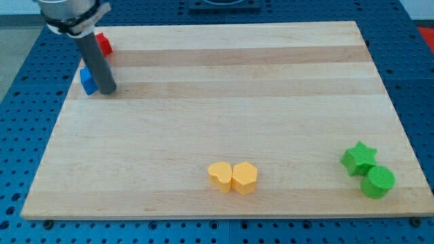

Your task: Move green circle above the yellow heart

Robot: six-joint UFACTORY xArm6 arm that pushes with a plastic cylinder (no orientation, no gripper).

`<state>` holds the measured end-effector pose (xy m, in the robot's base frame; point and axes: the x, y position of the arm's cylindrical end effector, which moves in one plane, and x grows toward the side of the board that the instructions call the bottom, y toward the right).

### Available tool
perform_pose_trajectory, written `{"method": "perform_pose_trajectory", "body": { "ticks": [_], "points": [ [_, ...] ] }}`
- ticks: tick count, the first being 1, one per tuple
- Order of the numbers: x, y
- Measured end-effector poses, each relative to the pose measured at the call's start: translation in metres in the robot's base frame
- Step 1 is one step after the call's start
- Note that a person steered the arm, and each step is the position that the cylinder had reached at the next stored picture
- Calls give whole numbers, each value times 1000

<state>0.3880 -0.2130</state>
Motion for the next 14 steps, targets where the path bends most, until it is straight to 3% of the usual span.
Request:
{"method": "perform_pose_trajectory", "body": {
  "ticks": [1, 3, 5, 7, 8, 10, 12, 14],
  "points": [
    [9, 60],
    [19, 248],
    [19, 303],
    [40, 516],
    [63, 558],
    [72, 558],
    [171, 557],
    [210, 520]
  ]
}}
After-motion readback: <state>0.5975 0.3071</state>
